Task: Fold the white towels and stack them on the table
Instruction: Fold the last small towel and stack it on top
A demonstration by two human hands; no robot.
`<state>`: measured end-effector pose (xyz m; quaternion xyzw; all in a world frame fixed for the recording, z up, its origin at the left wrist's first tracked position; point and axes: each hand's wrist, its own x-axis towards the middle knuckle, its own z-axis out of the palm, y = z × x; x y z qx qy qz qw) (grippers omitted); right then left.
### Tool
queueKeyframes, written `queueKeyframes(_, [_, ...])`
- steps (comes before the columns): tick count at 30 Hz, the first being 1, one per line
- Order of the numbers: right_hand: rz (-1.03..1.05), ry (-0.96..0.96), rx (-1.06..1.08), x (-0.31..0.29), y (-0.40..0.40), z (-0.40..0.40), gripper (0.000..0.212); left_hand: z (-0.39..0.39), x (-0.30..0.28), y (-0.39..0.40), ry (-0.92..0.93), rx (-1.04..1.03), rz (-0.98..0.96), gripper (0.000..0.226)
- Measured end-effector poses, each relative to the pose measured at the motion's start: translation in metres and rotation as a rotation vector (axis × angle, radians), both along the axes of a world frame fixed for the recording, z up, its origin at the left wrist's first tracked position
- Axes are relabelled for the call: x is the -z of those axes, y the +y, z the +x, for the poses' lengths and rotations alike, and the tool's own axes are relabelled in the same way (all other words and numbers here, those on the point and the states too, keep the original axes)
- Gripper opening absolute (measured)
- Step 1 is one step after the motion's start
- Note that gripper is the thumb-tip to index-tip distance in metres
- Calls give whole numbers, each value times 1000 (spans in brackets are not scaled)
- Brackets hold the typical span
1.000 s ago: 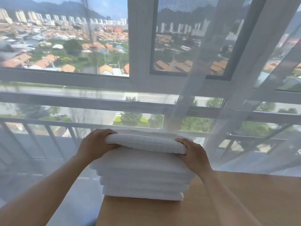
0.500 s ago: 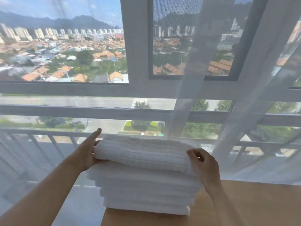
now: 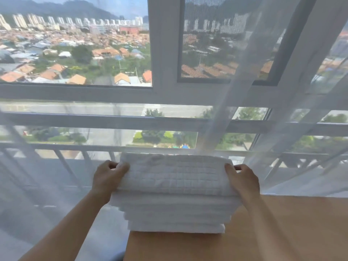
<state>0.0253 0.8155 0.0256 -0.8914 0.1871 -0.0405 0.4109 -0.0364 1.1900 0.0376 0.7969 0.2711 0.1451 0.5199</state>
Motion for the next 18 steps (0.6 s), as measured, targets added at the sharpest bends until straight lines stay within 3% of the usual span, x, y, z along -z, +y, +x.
queueKeyframes(3, [32, 115, -12, 1, 6, 7, 49, 8, -8, 6, 26, 81, -102, 46])
queueKeyframes(8, [33, 0, 6, -2, 6, 11, 39, 11, -27, -2, -110, 194, -141, 42])
queueKeyframes(12, [147, -137, 59, -8, -8, 10, 25, 0, -24, 0, -158, 164, -320, 45])
queueKeyframes(16, [129, -39, -6, 7, -3, -4, 26, -12, 5, -5, 2, 63, -183, 34])
queueKeyframes(18, [131, -9, -12, 14, -4, -4, 26, -11, 6, -6, -2, 33, -119, 34])
